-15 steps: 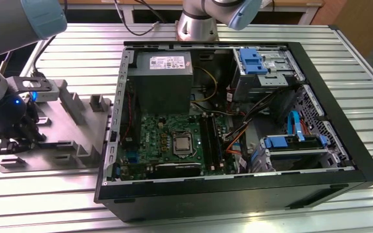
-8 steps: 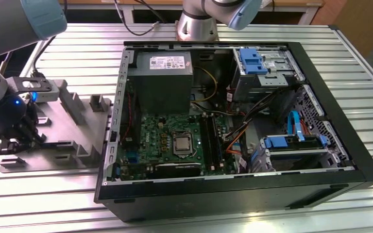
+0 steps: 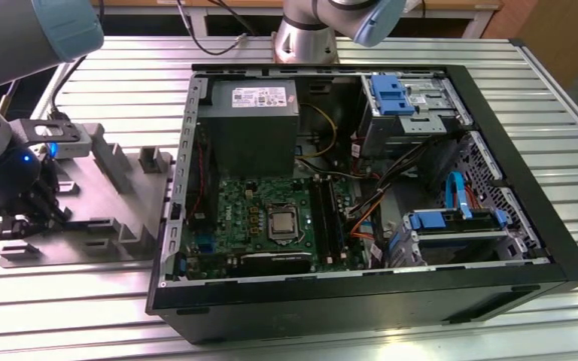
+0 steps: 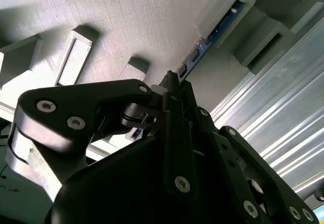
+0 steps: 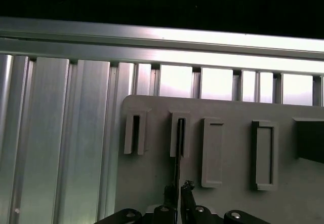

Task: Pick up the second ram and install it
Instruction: 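Pick up the second ram and move it above second insertion slot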

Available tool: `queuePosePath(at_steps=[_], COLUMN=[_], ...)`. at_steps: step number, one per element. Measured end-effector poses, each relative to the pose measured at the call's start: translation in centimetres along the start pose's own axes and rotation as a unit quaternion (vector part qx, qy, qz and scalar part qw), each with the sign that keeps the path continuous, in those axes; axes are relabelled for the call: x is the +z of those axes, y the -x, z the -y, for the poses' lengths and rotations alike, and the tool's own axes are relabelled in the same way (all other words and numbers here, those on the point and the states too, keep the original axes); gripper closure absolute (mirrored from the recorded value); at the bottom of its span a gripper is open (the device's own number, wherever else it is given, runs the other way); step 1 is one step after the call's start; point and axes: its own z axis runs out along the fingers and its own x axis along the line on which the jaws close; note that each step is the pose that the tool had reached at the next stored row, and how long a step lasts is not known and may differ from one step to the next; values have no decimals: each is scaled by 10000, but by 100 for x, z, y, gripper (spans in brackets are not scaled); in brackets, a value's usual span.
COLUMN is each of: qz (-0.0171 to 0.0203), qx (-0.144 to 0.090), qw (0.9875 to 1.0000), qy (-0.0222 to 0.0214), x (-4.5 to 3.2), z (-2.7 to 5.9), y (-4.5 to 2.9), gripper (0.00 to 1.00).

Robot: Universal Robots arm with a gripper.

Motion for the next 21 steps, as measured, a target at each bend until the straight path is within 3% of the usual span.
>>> queuePosePath(at_steps=[5,6,12,17,21], qz=[0,0,0,16,19], qx=[0,0,4,399,447], qw=[10000,10000,10000,9992,9990], qy=[0,0,0,-14,-17], x=[0,0,0,8,9], z=[0,0,0,0,2], y=[-1,-1,-2,-2,-3], gripper=[83,89,89,89,89])
